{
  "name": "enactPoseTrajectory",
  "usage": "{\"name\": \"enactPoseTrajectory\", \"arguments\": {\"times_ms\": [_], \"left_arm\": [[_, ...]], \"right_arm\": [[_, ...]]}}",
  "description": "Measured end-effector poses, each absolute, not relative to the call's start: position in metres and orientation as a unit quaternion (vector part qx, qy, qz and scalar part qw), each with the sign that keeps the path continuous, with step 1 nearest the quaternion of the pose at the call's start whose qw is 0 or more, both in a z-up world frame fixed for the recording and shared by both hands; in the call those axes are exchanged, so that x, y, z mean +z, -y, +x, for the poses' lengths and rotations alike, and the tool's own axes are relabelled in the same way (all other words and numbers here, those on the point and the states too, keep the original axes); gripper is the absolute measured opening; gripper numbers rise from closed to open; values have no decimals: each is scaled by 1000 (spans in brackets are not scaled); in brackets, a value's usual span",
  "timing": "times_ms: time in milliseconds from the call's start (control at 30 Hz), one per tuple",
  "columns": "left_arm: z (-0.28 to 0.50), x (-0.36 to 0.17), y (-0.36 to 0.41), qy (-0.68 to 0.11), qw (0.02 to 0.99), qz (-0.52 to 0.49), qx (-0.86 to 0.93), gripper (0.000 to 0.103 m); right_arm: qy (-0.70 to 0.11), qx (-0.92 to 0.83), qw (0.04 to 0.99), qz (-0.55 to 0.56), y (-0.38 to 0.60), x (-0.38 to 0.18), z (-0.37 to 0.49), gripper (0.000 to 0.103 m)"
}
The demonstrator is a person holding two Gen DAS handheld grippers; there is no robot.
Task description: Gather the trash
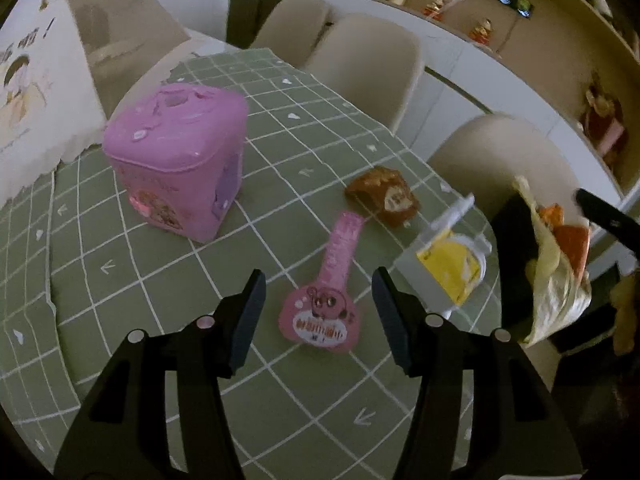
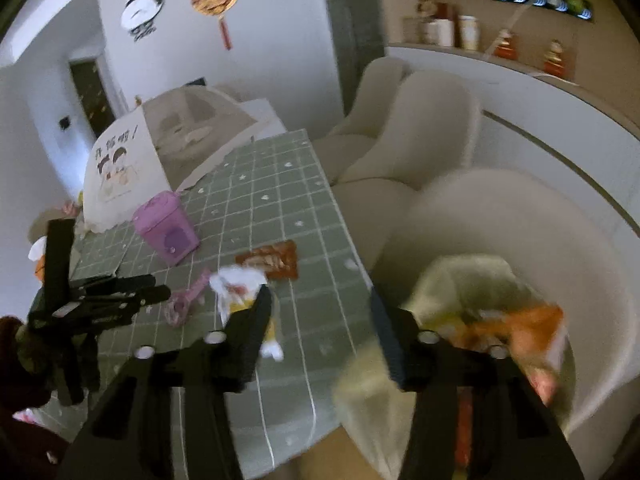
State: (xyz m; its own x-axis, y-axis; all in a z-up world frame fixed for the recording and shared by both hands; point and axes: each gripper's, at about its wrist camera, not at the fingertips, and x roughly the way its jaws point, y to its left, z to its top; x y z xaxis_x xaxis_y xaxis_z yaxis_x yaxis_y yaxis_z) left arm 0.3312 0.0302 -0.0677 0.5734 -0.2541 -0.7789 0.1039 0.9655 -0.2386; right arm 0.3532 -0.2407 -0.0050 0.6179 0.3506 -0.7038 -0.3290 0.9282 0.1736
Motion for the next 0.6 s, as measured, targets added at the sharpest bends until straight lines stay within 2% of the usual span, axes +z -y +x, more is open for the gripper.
{"name": "enactPoseTrajectory", "arguments": {"times_ms": [33, 100, 167, 333, 467, 533, 600], "left_arm": [[332, -66, -31, -449, 883, -89, -98, 53], [331, -64, -35, -451, 882, -101, -89, 53], [331, -65, -42, -462, 877, -110, -75, 53], [329, -61, -55, -470, 874, -116, -54, 53], [326, -58, -63, -468, 873, -126, -45, 53], [326, -59, -65, -470, 872, -130, -43, 53], [325, -60, -66, -470, 871, -134, -48, 53]], "right_arm": [[-406, 198, 892, 17, 231, -9, 370, 41], [-438, 221, 870, 47, 217, -27, 403, 32], [-470, 223, 852, 59, 205, -50, 430, 29], [-511, 203, 835, 8, 176, -90, 459, 28], [-493, 226, 840, -4, 170, -93, 457, 29], [-476, 253, 842, 2, 169, -88, 459, 31], [-464, 281, 840, -2, 164, -82, 464, 43]]}}
